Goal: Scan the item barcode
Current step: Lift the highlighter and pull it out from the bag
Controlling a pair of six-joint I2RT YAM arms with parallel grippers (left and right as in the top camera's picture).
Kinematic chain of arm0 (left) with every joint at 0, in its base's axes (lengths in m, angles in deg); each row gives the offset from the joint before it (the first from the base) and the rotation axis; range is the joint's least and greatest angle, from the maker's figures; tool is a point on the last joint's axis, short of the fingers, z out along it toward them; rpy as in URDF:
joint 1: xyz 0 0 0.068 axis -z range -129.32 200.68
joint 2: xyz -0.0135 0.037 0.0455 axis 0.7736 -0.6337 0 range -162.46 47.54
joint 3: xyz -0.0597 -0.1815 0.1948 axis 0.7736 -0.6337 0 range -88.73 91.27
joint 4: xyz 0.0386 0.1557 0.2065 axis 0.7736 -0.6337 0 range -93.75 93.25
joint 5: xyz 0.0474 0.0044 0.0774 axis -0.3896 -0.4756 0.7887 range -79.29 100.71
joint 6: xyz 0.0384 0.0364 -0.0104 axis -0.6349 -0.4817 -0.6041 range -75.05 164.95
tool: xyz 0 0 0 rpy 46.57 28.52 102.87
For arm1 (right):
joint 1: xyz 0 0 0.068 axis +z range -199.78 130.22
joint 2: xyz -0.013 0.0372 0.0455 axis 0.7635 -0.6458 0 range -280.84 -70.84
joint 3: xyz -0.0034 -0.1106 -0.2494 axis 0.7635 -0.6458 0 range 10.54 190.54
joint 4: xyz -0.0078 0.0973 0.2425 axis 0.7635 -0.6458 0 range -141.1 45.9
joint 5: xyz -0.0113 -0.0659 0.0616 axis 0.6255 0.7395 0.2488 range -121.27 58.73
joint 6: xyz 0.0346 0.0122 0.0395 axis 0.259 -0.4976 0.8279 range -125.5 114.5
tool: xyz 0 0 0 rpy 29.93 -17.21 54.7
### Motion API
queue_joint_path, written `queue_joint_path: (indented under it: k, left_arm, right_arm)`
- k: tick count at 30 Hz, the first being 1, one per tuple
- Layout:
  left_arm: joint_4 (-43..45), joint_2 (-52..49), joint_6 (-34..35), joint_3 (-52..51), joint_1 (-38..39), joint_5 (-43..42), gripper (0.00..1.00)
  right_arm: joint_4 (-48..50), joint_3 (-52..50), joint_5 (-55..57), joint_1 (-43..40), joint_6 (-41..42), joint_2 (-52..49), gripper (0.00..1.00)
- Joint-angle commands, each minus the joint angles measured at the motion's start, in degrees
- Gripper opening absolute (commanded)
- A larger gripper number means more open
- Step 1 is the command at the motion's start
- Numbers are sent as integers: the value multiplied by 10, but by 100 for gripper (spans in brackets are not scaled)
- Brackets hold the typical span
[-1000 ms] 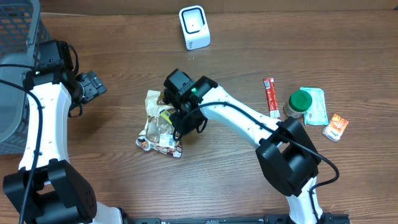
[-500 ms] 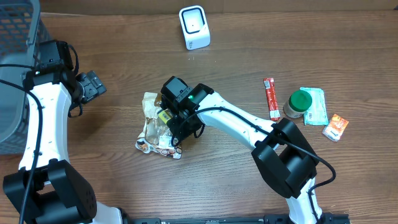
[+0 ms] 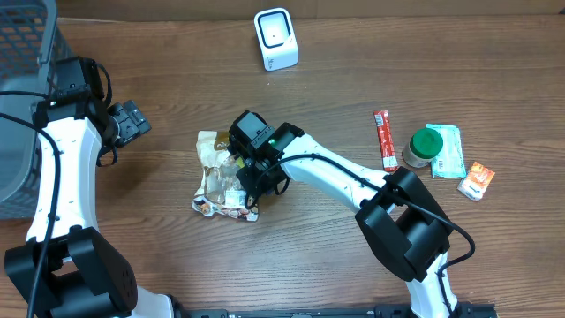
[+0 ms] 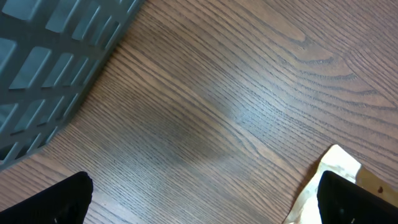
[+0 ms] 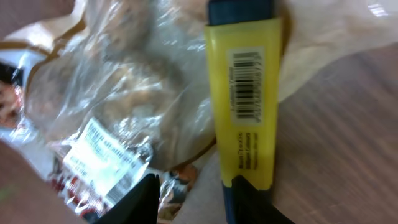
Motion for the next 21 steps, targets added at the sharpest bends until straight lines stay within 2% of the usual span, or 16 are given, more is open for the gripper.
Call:
queue_joint_path:
  k: [1,13,21]
  left_arm:
    - [2,7,-2,6,-2,8,100]
    - [2,7,-2,6,-2,8,100]
    - [2,7,-2,6,-2,8,100]
  right_arm:
    - [-2,10,43,-13,2,13,39]
    - [-26,25,29,-49,-5,13,39]
    - [-43,9,-62,-50,-102,13,38]
